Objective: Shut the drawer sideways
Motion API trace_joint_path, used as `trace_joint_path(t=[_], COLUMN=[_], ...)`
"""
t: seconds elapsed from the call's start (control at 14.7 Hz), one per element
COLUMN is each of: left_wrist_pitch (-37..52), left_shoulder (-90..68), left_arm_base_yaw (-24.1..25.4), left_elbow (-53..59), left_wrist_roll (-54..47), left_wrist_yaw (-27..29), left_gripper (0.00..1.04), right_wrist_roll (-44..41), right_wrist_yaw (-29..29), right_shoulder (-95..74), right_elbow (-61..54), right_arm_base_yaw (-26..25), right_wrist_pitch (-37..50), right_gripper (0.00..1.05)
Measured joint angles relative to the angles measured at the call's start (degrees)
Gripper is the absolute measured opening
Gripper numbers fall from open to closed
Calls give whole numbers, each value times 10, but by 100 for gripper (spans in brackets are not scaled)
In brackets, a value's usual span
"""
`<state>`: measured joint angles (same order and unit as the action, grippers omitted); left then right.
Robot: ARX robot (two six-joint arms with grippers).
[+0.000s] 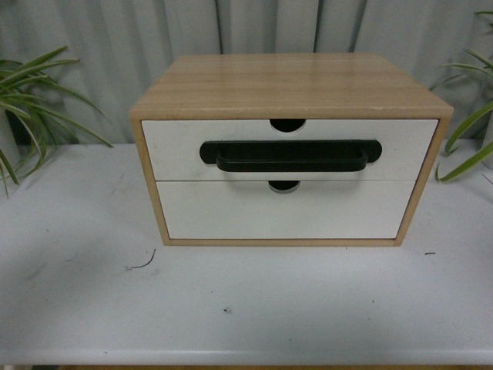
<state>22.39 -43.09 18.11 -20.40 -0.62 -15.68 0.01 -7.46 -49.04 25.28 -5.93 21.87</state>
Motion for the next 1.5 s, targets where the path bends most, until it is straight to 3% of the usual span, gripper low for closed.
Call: trace_joint_path(t=[0.2, 0.41, 0.61, 0.75, 1.5], left_wrist_pitch=[2, -5, -19, -38, -118], left_shoulder=[70, 117, 156, 195, 325], left_arm_base_yaw=[-58, -91, -116, -182, -181], left_elbow=[72, 110, 137, 156, 198], left_wrist_roll=[2, 3, 4, 5, 5], left_wrist_yaw=[29, 68, 89, 151, 157], left_gripper=[34, 3, 2, 2, 2], right_wrist_roll=[0, -1, 0, 0, 0], right_wrist_yaw=[64, 73, 75, 75, 75], right_shoulder=[107, 139, 180, 215, 361], right_elbow=[-89, -139, -168, -192, -246], right_arm_base_yaw=[38, 63, 59, 59, 59], right_wrist_pitch=[12, 11, 8, -5, -87], right_gripper=[27, 2, 2, 2, 2])
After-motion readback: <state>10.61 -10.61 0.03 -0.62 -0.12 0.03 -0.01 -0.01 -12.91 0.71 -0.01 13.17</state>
